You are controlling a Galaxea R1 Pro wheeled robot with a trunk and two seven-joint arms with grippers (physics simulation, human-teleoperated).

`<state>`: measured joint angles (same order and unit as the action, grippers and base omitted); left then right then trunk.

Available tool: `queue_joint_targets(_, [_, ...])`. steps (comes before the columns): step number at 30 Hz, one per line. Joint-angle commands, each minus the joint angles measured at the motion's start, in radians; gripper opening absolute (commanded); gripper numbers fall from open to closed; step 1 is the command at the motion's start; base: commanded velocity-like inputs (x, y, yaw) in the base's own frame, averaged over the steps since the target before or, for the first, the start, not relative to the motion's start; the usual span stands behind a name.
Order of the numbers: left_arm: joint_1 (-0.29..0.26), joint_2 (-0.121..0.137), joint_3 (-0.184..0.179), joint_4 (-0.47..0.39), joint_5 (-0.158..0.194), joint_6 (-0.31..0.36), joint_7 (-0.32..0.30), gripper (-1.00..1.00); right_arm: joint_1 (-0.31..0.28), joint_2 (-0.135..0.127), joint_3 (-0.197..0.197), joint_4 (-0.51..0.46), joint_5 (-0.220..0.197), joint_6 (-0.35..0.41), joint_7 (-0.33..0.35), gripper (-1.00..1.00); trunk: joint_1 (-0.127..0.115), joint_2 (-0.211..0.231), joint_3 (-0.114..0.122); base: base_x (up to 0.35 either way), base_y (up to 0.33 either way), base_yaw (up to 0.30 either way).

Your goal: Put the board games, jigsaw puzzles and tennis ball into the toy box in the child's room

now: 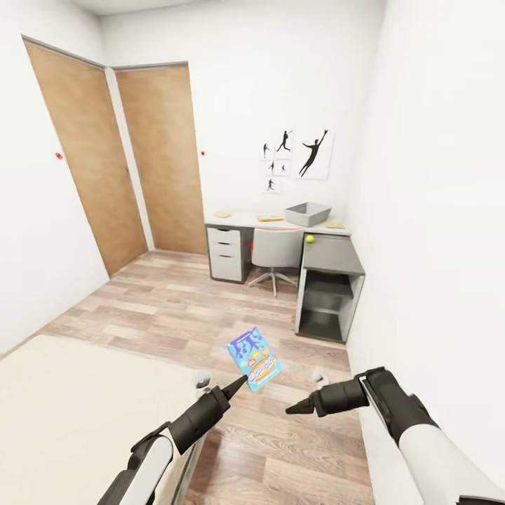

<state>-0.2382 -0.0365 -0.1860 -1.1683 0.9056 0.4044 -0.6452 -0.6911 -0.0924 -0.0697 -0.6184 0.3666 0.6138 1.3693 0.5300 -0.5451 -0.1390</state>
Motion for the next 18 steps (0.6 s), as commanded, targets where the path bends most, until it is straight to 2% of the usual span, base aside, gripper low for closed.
queue_joint_targets(1, [0.000, 0.002, 0.004, 0.000, 0.011, 0.009, 0.000, -1.00, -0.001, 0.009, 0.007, 0.009, 0.011, 0.007, 0.006, 1.00, 0.000, -0.002, -0.002, 0.000, 0.000, -0.212])
queue_joint_targets(5, [0.013, 0.022, 0.056, 0.001, 0.012, 0.009, -0.001, -1.00, 0.001, 0.029, 0.036, 0.044, 0.012, 0.002, -0.023, 1.00, 0.000, -0.002, -0.001, 0.000, 0.000, -0.130])
queue_joint_targets(6, [0.018, 0.026, 0.073, 0.001, 0.013, 0.009, -0.002, -1.00, 0.002, 0.032, 0.040, 0.049, 0.011, 0.001, -0.035, 1.00, 0.000, -0.002, -0.001, 0.000, 0.000, -0.072])
queue_joint_targets(7, [0.018, 0.026, 0.073, 0.001, 0.013, 0.009, -0.002, -1.00, 0.002, 0.032, 0.040, 0.049, 0.011, 0.001, -0.035, 1.00, 0.000, -0.002, -0.001, 0.000, 0.000, -0.072])
queue_joint_targets(10, [0.030, 0.035, 0.117, 0.001, 0.013, 0.009, -0.003, -1.00, 0.005, 0.037, 0.046, 0.059, 0.010, -0.005, -0.067, 1.00, 0.000, -0.002, 0.000, 0.000, 0.000, -0.047])
queue_joint_targets(16, [0.041, 0.044, 0.152, 0.002, 0.012, 0.010, -0.003, -1.00, 0.007, 0.041, 0.050, 0.066, 0.009, -0.019, -0.089, 1.00, 0.000, -0.002, 0.000, 0.000, 0.000, -0.025])
queue_joint_targets(18, [0.048, 0.055, 0.173, 0.002, 0.012, 0.010, -0.002, -1.00, 0.008, 0.042, 0.051, 0.068, 0.007, -0.030, -0.099, 1.00, 0.000, -0.002, 0.000, 0.000, 0.000, -0.007])
